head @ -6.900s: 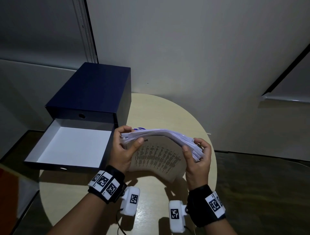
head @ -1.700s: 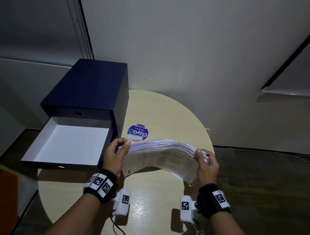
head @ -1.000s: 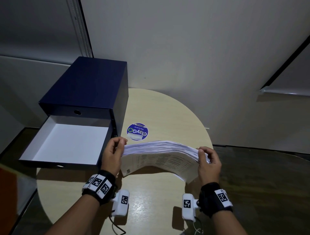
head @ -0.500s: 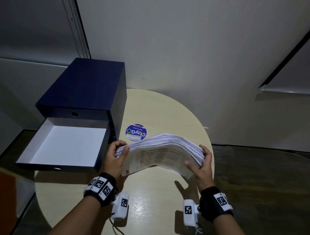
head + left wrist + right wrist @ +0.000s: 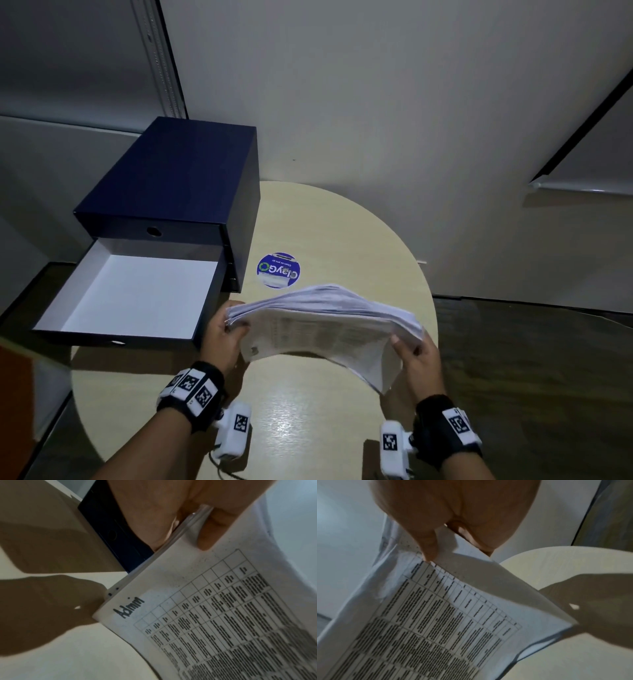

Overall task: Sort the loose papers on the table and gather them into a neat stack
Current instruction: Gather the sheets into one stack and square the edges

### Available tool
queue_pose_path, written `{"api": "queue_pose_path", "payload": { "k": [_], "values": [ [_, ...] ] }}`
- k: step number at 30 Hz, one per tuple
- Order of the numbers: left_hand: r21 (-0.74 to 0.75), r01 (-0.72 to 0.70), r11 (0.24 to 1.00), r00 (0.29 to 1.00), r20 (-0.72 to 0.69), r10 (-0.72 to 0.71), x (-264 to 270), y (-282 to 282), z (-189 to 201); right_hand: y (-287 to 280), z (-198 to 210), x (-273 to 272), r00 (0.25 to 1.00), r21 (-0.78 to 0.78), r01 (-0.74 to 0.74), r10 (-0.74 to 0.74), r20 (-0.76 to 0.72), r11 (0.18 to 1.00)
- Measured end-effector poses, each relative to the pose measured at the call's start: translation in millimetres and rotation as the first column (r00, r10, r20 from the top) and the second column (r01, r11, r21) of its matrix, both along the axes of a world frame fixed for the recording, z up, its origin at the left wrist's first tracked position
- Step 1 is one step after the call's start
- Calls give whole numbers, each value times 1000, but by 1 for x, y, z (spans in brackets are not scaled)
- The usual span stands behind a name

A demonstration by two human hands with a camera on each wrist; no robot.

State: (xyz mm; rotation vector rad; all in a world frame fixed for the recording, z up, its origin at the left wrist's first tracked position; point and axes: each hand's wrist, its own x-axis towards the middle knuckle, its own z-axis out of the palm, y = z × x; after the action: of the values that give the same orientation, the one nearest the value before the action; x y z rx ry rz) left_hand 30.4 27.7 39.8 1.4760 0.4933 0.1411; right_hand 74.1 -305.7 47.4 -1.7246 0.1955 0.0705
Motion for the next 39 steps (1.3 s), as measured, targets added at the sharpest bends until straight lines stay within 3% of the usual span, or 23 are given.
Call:
{"api": "queue_pose_path", "payload": {
  "k": [4, 6, 11, 15, 21, 24, 27, 31, 34, 39],
  "values": [
    [211, 131, 969, 990, -76, -117, -9, 6, -12, 4, -11, -13, 990, 48, 4, 3, -143, 999],
    [236, 129, 963, 990, -87, -111, -5, 4, -9, 10, -6, -8, 994, 50, 17, -11, -109, 999],
    [176, 20, 984, 999, 26, -25, -2, 3, 14, 4, -2, 3, 1000, 36, 10, -10, -3, 999],
    [91, 35, 995, 999, -41, -32, -6, 3, 7, 5, -9, -4, 996, -44, -92, 93, 3, 995],
    [19, -43, 999, 995, -93, 45, -1, -4, 3, 12, -3, -9, 999, -32, -28, 27, -41, 999],
    [4, -1, 1000, 993, -115, 2, -5, -3, 0, 9, -11, -10, 997, -23, 6, -8, -79, 1000],
    [-28, 62, 998, 998, -6, -62, -11, -4, 8, 10, 2, -11, 1000, 54, 4, -3, -15, 999],
    [-16, 6, 1000, 988, 155, -3, -12, -9, 26, 19, 18, -6, 993, 96, 75, -84, 86, 993],
    [74, -66, 995, 989, 140, 55, -8, -15, 36, 28, 24, -1, 975, 75, 210, -215, 65, 975],
    [64, -78, 995, 986, 155, 68, -6, -14, 36, 34, 33, 2, 961, 21, 254, -255, 107, 967]
  ]
}}
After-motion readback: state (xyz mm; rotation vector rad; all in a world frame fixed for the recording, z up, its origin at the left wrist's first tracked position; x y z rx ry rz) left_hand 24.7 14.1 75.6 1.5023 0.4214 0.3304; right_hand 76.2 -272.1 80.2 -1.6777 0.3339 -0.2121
